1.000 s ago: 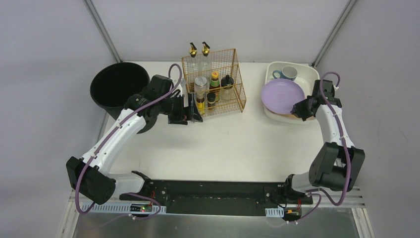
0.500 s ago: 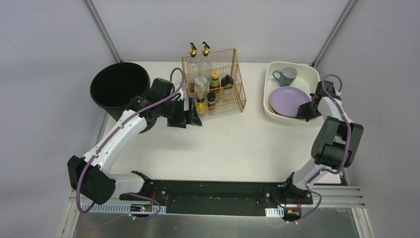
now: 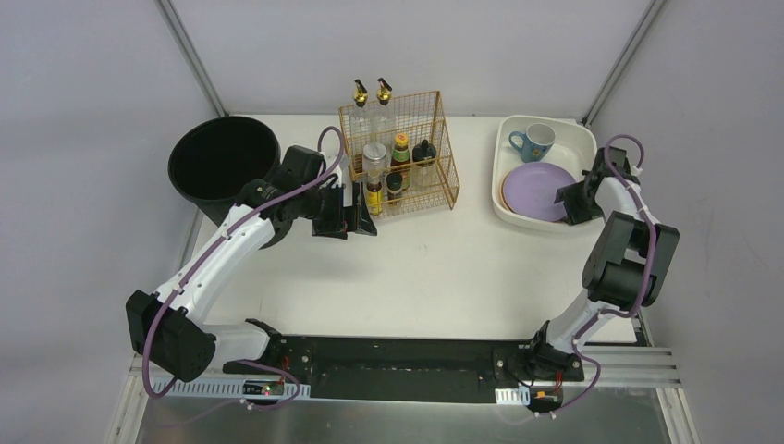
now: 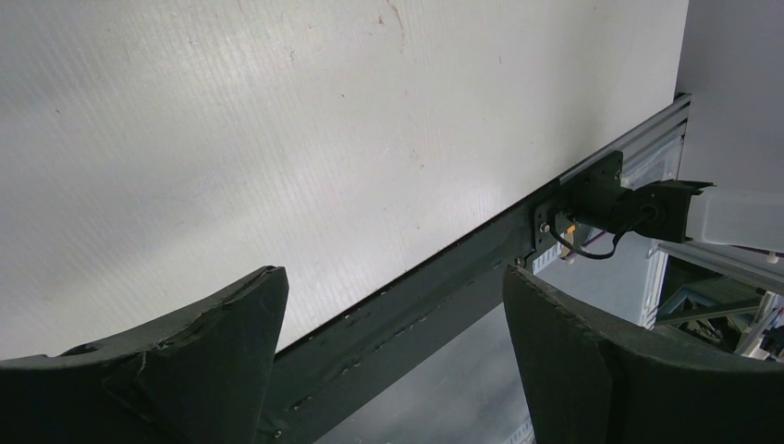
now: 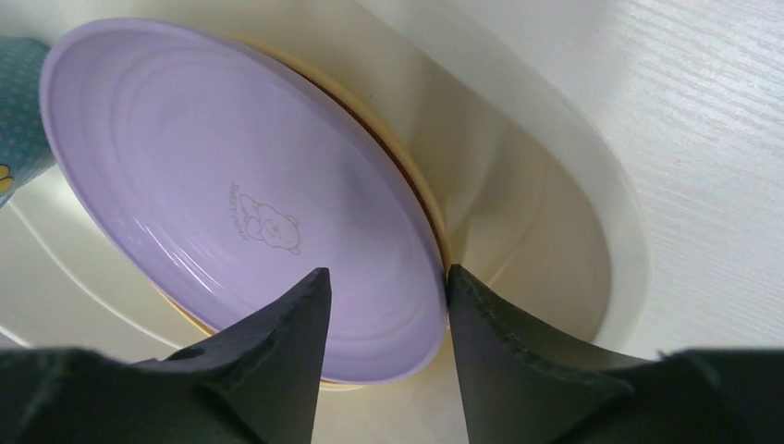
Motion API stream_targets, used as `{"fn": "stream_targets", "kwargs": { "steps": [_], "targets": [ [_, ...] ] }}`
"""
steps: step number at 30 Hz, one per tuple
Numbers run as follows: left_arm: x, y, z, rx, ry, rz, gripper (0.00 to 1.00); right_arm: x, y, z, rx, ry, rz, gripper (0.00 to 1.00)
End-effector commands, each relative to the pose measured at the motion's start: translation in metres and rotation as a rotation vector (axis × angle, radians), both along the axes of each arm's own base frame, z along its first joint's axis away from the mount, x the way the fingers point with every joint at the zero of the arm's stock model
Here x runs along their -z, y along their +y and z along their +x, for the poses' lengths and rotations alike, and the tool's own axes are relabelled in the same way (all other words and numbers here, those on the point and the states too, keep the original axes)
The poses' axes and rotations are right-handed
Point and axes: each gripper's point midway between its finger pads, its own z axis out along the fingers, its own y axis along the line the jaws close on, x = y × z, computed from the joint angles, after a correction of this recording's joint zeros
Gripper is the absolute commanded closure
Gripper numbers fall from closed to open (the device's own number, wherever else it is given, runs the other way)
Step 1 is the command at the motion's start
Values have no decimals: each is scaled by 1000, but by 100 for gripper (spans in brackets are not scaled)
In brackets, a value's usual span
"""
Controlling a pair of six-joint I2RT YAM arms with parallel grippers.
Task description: Clear the kitchen counter
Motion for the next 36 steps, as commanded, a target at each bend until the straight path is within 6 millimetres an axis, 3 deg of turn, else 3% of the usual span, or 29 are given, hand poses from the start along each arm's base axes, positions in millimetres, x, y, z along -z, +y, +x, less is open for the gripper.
{"fn": "stream_targets", "kwargs": {
  "steps": [1,12,20,23,25,27,36],
  "targets": [
    [-11,-3,1,18,-44,-20,11,-21,1,-4,4,-30,3,46],
    [-16,4,-4,-7,-71,-21,12,-78,7,-25,-47,-97,-60,42],
    [-31,7,0,-20,-127,-21,12,-148,22,-36,-146,-229,-180,33],
    [-35,12,5,-43,-162,-2,8,-174,40,-38,-225,-278,-215,29],
    [-39,14,6,-48,-186,6,4,-189,55,-39,-284,-317,-240,19],
    [-44,15,6,-45,-204,2,1,-201,74,-40,-355,-353,-260,1],
    [-57,23,14,-129,-230,16,1,-229,164,-53,-653,-453,-308,1]
  ]
}}
